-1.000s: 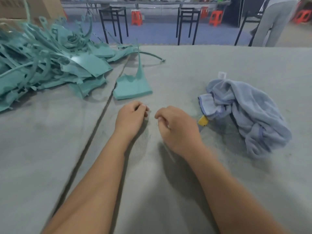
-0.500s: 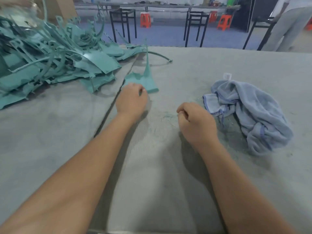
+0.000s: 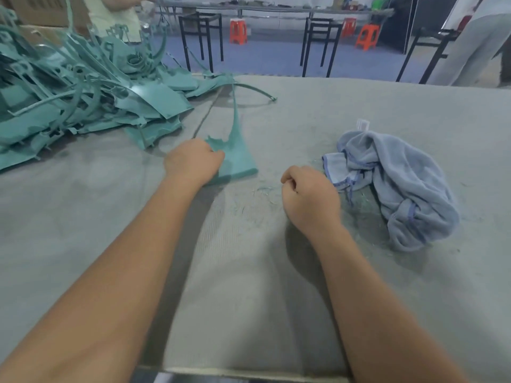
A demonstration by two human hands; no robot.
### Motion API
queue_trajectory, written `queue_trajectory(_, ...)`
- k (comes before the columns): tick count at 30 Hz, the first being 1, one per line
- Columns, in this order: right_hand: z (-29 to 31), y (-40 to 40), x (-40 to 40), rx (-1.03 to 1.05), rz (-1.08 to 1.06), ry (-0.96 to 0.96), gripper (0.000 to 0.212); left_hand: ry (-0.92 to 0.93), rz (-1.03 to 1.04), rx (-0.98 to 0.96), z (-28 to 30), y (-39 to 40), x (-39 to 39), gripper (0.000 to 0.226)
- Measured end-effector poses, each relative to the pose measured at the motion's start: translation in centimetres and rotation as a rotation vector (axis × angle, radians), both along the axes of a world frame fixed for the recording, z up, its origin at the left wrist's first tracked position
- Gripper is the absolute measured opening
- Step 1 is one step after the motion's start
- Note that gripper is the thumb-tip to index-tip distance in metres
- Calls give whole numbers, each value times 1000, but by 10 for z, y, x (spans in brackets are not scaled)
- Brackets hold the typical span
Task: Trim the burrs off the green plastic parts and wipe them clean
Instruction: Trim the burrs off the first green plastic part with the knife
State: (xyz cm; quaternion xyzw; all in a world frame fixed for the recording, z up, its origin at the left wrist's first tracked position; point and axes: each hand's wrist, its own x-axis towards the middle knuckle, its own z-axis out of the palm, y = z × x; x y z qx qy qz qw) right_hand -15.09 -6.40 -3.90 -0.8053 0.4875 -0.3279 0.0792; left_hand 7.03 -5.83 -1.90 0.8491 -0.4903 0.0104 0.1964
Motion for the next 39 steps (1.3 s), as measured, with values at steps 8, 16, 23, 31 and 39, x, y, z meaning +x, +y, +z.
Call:
queue_trajectory(8, 4, -15, -23, 78, -77, 337, 39, 65, 73, -63, -36, 27, -17, 68)
queue_trajectory(16, 5, -33, -35, 165, -143, 300, 45, 253, 18, -315, -33, 24, -11, 57)
queue_trajectory(23, 2, -34, -39, 76, -302, 393, 23, 890, 85, -752, -20, 32, -7, 69)
queue_trajectory(31, -2, -22, -32, -102, -247, 163, 9, 1444, 198, -927, -11, 41, -3, 17)
queue_trajectory(39, 0, -11, -12, 209, 69, -513, 17, 1257, -192, -1044, -5, 44, -2, 25)
